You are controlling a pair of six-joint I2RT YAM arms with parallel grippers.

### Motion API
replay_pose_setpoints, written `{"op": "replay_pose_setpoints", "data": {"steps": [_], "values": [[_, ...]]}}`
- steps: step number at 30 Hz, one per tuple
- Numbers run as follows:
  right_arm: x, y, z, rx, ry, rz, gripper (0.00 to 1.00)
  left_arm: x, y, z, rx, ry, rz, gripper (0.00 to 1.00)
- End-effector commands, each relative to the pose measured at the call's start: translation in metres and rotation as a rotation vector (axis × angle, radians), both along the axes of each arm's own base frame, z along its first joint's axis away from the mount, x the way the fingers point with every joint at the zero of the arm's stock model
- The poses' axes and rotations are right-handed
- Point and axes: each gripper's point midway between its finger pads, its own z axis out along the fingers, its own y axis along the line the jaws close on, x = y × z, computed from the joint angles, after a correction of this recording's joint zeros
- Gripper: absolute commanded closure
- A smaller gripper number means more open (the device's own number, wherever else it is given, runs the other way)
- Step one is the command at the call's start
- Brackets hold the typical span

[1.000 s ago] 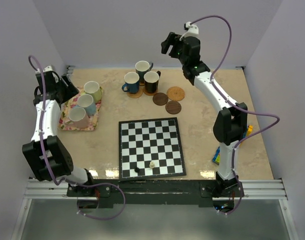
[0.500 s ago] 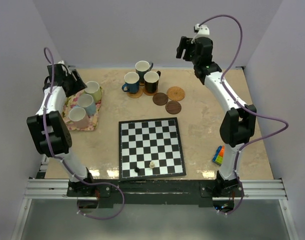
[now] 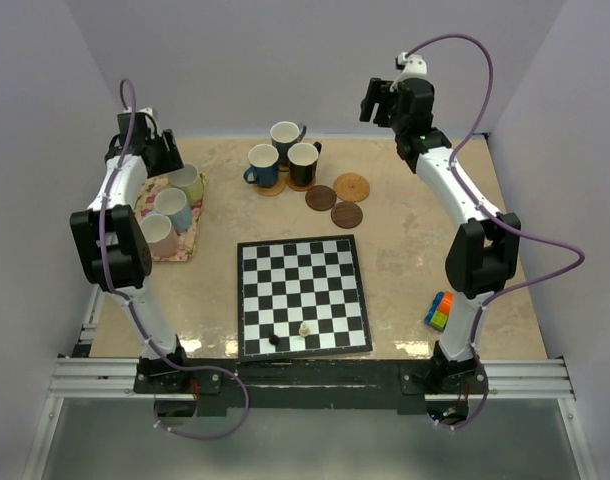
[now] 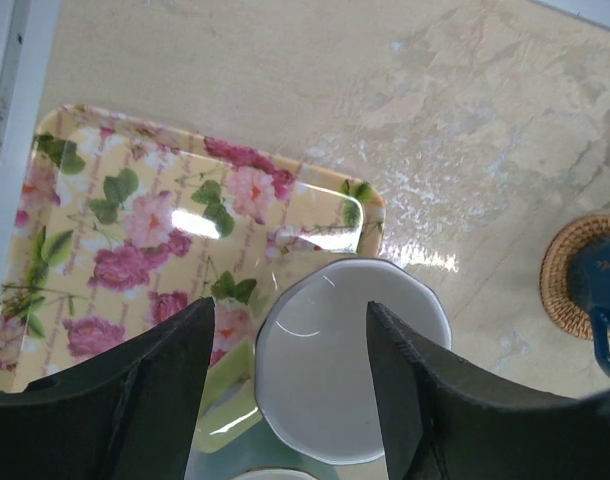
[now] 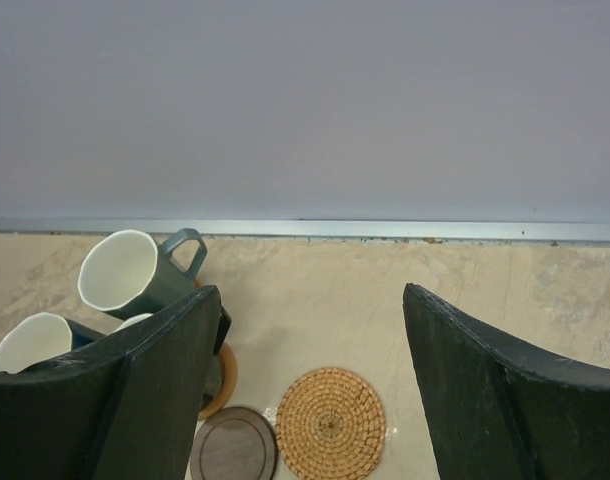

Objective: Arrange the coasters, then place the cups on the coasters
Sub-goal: Pick up the cup from the tray.

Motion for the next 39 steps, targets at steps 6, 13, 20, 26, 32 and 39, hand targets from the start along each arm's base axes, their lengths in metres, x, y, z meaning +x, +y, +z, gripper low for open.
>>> {"op": "replay_pose_setpoints", "data": {"steps": [6, 13, 20, 26, 32, 39], "values": [[-0.01, -0.002, 0.036, 0.019, -0.076, 0.008, 0.23, -0.009, -0.007, -0.008, 0.057, 0.07, 0.016, 0.39], [-0.01, -0.001, 0.034, 0.018, -0.07, 0.011, 0.23, -0.012, -0.002, -0.02, 0.093, 0.11, 0.017, 0.63], [-0.013, -0.004, 0.035, 0.017, -0.068, 0.0, 0.23, -0.009, 0.003, -0.024, 0.125, 0.113, 0.001, 0.91], [-0.014, -0.008, 0.041, 0.022, -0.074, -0.019, 0.23, 0.007, 0.003, -0.008, 0.161, 0.041, -0.054, 1.0], [-0.018, -0.01, 0.045, 0.036, -0.071, -0.038, 0.22, 0.011, 0.001, 0.03, 0.207, -0.062, -0.111, 1.0], [-0.02, -0.009, 0.045, 0.055, -0.067, -0.033, 0.23, 0.014, 0.001, 0.114, 0.235, -0.295, -0.076, 1.0]]}}
